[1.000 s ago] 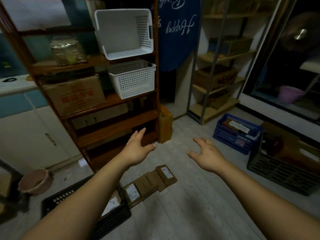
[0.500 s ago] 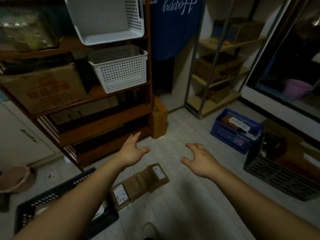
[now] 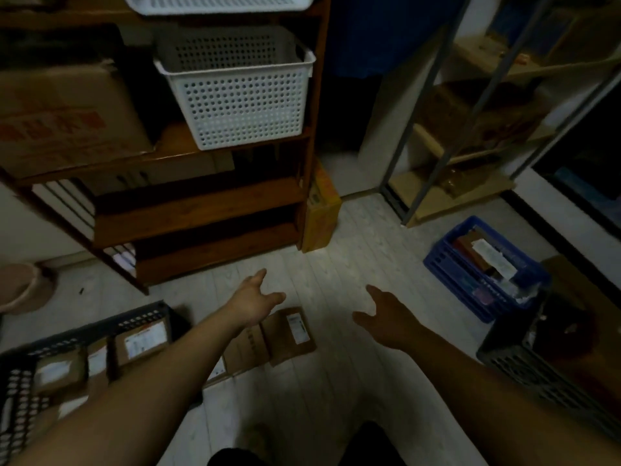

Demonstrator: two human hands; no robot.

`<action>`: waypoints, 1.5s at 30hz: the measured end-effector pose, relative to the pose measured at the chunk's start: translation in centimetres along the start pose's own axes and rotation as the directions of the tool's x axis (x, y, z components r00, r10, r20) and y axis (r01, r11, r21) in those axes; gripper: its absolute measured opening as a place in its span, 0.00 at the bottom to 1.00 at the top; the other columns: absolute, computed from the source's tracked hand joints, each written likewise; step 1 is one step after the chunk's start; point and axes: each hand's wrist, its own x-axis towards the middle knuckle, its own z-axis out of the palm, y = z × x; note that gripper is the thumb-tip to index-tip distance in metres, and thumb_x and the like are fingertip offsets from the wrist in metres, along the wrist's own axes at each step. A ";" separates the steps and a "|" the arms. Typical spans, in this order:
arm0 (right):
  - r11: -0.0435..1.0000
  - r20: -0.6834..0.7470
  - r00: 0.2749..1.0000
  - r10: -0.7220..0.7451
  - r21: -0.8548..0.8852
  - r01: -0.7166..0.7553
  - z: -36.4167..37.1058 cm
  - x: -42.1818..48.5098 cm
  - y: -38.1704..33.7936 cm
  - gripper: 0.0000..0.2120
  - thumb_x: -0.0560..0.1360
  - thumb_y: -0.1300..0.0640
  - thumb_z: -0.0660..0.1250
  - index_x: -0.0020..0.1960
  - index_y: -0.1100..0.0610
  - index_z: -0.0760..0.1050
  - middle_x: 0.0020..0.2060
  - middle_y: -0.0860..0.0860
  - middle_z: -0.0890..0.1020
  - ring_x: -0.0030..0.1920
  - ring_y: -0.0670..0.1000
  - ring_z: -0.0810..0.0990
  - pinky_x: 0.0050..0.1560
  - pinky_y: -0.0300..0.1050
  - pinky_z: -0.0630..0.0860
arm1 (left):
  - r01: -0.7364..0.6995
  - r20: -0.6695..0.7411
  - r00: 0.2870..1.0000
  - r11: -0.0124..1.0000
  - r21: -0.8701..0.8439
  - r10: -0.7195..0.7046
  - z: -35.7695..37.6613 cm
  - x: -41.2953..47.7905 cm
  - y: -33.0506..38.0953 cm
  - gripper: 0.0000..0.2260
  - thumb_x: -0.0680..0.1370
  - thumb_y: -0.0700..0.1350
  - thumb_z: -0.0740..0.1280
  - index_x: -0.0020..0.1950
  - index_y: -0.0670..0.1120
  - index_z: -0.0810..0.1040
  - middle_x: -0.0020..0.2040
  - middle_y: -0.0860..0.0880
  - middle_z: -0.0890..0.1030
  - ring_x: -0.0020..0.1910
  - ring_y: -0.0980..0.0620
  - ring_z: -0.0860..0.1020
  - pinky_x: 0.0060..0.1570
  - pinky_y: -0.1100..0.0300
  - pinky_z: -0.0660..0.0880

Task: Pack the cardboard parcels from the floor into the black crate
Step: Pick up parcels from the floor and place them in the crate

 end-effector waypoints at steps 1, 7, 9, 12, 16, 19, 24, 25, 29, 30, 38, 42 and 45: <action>1.000 0.034 0.999 -0.004 -0.013 0.005 -0.2 1.6 0.3 0.38 0.77 0.42 0.62 0.78 0.52 0.47 0.76 0.56 0.57 0.74 0.57 0.60 0.71 0.51 0.62 | 0.026 -0.019 0.999 1.000 -0.017 -0.027 0.3 0.5 -0.2 0.35 0.77 0.53 0.64 0.77 0.50 0.49 0.78 0.46 0.51 0.75 0.43 0.55 0.72 0.50 0.58; 0.992 0.272 0.960 -0.061 -0.091 0.089 -0.8 10.1 3.9 0.38 0.78 0.45 0.62 0.78 0.55 0.44 0.77 0.56 0.55 0.75 0.56 0.58 0.72 0.47 0.59 | 0.216 -0.165 0.954 0.957 -0.195 -0.249 4.2 2.5 -1.0 0.35 0.77 0.52 0.65 0.77 0.48 0.49 0.77 0.43 0.55 0.74 0.42 0.59 0.72 0.50 0.60; 0.989 0.343 0.939 -0.036 -0.124 0.083 -0.5 12.3 5.8 0.39 0.78 0.44 0.62 0.78 0.54 0.44 0.77 0.56 0.55 0.75 0.57 0.59 0.72 0.48 0.61 | 0.286 -0.156 0.932 0.929 -0.235 -0.327 6.1 3.7 -1.8 0.33 0.77 0.51 0.65 0.77 0.49 0.52 0.75 0.42 0.61 0.71 0.42 0.64 0.70 0.51 0.64; 0.990 0.397 0.918 0.017 -0.137 0.041 1.0 16.4 8.5 0.41 0.75 0.40 0.63 0.78 0.50 0.43 0.77 0.55 0.52 0.75 0.58 0.59 0.71 0.53 0.65 | 0.334 -0.130 0.917 0.903 -0.268 -0.378 9.1 6.2 -3.3 0.17 0.77 0.44 0.66 0.62 0.56 0.66 0.64 0.45 0.73 0.65 0.46 0.69 0.61 0.66 0.68; 0.995 0.402 0.915 0.031 -0.100 0.010 6.2 23.2 11.8 0.40 0.76 0.42 0.63 0.78 0.51 0.44 0.77 0.55 0.52 0.75 0.58 0.58 0.71 0.51 0.64 | 0.330 -0.071 0.934 0.921 -0.207 -0.351 13.7 12.2 -8.3 0.14 0.77 0.40 0.65 0.60 0.53 0.69 0.57 0.49 0.75 0.56 0.63 0.75 0.55 0.74 0.67; 0.997 0.393 0.919 0.028 -0.081 0.005 12.7 29.6 14.0 0.39 0.76 0.42 0.64 0.78 0.52 0.47 0.76 0.55 0.56 0.73 0.58 0.63 0.68 0.51 0.67 | 0.292 -0.075 0.947 0.933 -0.211 -0.314 17.7 17.8 -12.8 0.17 0.78 0.41 0.63 0.67 0.47 0.67 0.61 0.53 0.70 0.57 0.58 0.69 0.54 0.71 0.66; 0.999 0.408 0.912 -0.037 -0.009 0.044 25.3 39.8 17.5 0.38 0.76 0.42 0.64 0.78 0.53 0.49 0.75 0.56 0.60 0.70 0.59 0.67 0.66 0.53 0.70 | 0.287 -0.050 0.949 0.916 -0.281 -0.313 24.3 28.6 -22.8 0.24 0.78 0.40 0.64 0.73 0.44 0.62 0.65 0.51 0.69 0.58 0.57 0.67 0.45 0.75 0.67; 0.999 0.411 0.910 -0.047 0.002 0.050 27.7 41.6 18.2 0.37 0.77 0.45 0.64 0.77 0.55 0.50 0.75 0.56 0.61 0.71 0.58 0.66 0.65 0.49 0.70 | 0.293 -0.041 0.947 0.911 -0.291 -0.318 25.7 30.8 -25.3 0.26 0.77 0.42 0.64 0.74 0.44 0.60 0.69 0.48 0.68 0.62 0.54 0.69 0.48 0.70 0.68; 0.994 0.418 0.902 -0.106 0.009 0.113 35.5 48.2 20.5 0.26 0.78 0.54 0.65 0.73 0.57 0.60 0.67 0.56 0.73 0.64 0.56 0.75 0.51 0.41 0.72 | 0.350 -0.054 0.918 0.865 -0.360 -0.394 29.9 37.6 -32.0 0.32 0.78 0.43 0.64 0.77 0.46 0.50 0.71 0.45 0.66 0.66 0.48 0.69 0.39 0.73 0.72; 0.991 0.423 0.897 -0.127 0.016 0.133 37.4 49.5 21.3 0.24 0.77 0.55 0.66 0.71 0.56 0.64 0.66 0.55 0.75 0.62 0.55 0.77 0.51 0.41 0.74 | 0.359 -0.069 0.909 0.858 -0.368 -0.410 30.8 38.9 -32.8 0.33 0.79 0.44 0.64 0.77 0.46 0.48 0.72 0.44 0.65 0.65 0.48 0.69 0.42 0.73 0.71; 0.977 0.453 0.873 -0.178 0.188 0.102 46.0 55.2 25.3 0.22 0.69 0.54 0.72 0.62 0.48 0.73 0.55 0.46 0.82 0.55 0.48 0.80 0.57 0.50 0.77 | 0.392 -0.062 0.895 0.844 -0.367 -0.442 34.8 44.7 -36.9 0.12 0.78 0.44 0.65 0.60 0.44 0.71 0.56 0.43 0.79 0.51 0.48 0.78 0.54 0.52 0.78; 0.957 0.299 0.930 -0.216 0.256 0.140 45.1 55.6 24.0 0.22 0.66 0.52 0.73 0.57 0.42 0.73 0.50 0.43 0.82 0.51 0.47 0.81 0.51 0.49 0.80 | 0.321 -0.175 0.892 0.856 -0.405 -0.417 33.4 44.6 -35.6 0.20 0.77 0.37 0.64 0.68 0.43 0.66 0.45 0.49 0.78 0.41 0.54 0.78 0.37 0.63 0.76; 0.922 0.125 0.952 -0.279 0.312 0.230 42.0 54.8 20.7 0.26 0.67 0.52 0.72 0.63 0.42 0.69 0.54 0.44 0.79 0.54 0.50 0.80 0.52 0.47 0.78 | 0.226 -0.321 0.879 0.903 -0.366 -0.351 30.4 44.3 -33.5 0.26 0.77 0.37 0.63 0.74 0.47 0.61 0.48 0.47 0.79 0.47 0.48 0.80 0.48 0.53 0.79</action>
